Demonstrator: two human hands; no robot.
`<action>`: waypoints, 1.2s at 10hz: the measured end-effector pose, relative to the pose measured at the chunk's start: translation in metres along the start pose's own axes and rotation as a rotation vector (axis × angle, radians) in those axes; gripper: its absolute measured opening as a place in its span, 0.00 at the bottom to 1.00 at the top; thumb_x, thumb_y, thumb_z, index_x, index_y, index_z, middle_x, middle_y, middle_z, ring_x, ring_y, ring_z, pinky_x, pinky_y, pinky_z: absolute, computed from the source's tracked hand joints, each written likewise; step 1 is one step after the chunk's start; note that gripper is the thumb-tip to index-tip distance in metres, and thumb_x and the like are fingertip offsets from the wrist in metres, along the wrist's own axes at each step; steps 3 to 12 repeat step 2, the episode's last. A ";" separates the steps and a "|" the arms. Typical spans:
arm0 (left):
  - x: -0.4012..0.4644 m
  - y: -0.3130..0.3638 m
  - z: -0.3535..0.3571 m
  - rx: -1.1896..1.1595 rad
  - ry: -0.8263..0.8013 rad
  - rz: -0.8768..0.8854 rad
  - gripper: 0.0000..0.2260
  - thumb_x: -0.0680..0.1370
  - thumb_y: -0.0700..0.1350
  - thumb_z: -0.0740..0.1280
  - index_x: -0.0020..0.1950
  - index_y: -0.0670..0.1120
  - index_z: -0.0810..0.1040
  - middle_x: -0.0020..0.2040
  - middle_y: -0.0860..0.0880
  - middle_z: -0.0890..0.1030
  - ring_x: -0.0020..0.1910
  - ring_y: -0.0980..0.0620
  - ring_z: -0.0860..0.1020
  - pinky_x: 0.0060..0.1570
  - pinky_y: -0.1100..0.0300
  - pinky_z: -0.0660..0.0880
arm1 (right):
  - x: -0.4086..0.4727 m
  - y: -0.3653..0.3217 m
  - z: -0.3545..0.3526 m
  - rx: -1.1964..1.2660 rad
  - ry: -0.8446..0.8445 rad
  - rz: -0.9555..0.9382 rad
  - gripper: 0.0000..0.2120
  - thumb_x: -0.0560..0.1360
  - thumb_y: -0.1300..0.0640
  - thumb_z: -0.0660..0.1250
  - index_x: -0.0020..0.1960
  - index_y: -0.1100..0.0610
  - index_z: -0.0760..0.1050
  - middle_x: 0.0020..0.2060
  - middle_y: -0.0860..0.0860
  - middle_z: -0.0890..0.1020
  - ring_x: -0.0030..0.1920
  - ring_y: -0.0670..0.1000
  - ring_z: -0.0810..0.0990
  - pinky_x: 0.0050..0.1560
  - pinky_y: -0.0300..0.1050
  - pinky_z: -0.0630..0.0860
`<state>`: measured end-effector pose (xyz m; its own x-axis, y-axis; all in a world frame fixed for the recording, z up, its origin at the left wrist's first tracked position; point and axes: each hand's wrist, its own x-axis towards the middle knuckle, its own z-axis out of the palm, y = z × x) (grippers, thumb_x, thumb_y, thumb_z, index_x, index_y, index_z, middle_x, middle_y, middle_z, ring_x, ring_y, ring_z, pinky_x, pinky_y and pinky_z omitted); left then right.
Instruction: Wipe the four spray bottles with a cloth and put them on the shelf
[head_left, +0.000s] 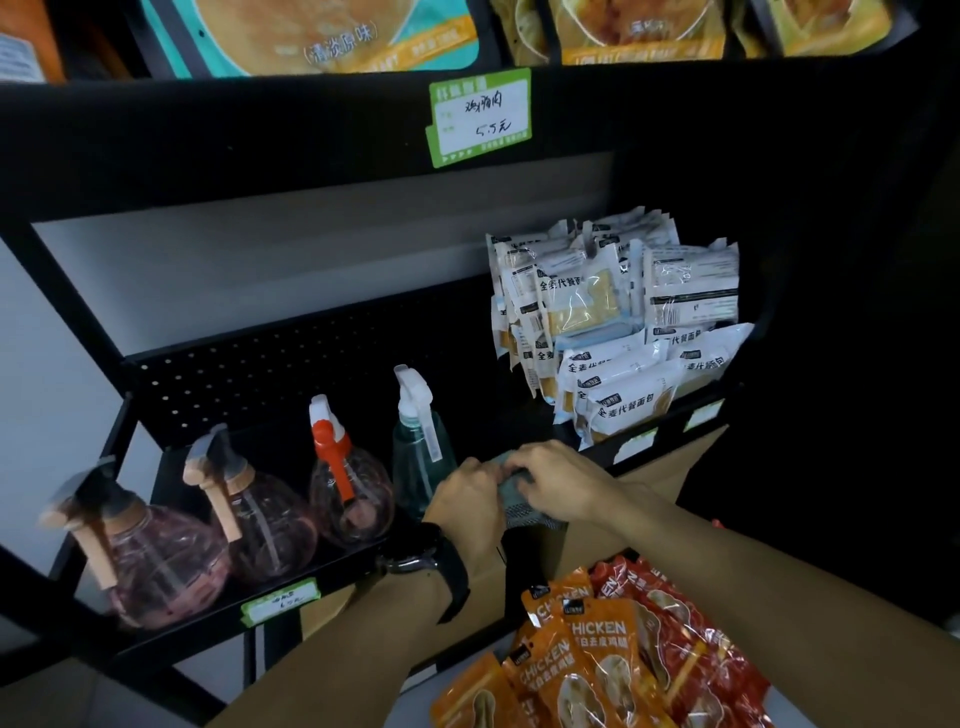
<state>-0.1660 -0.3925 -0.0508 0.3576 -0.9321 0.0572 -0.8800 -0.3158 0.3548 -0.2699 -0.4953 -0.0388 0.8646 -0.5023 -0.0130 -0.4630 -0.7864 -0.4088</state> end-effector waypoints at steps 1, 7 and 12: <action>-0.009 0.001 -0.004 -0.012 0.027 0.007 0.14 0.82 0.41 0.60 0.67 0.47 0.75 0.62 0.46 0.75 0.60 0.46 0.77 0.57 0.59 0.69 | -0.006 -0.002 -0.005 -0.027 0.007 -0.005 0.17 0.77 0.64 0.60 0.64 0.56 0.75 0.60 0.53 0.77 0.60 0.53 0.76 0.54 0.40 0.69; -0.016 0.005 -0.014 -0.008 0.069 -0.007 0.14 0.82 0.42 0.61 0.67 0.47 0.76 0.62 0.46 0.75 0.60 0.47 0.77 0.56 0.60 0.69 | -0.012 -0.004 -0.019 -0.051 0.035 0.027 0.17 0.78 0.63 0.61 0.66 0.56 0.74 0.61 0.53 0.77 0.61 0.53 0.75 0.56 0.41 0.69; -0.016 0.005 -0.014 -0.008 0.069 -0.007 0.14 0.82 0.42 0.61 0.67 0.47 0.76 0.62 0.46 0.75 0.60 0.47 0.77 0.56 0.60 0.69 | -0.012 -0.004 -0.019 -0.051 0.035 0.027 0.17 0.78 0.63 0.61 0.66 0.56 0.74 0.61 0.53 0.77 0.61 0.53 0.75 0.56 0.41 0.69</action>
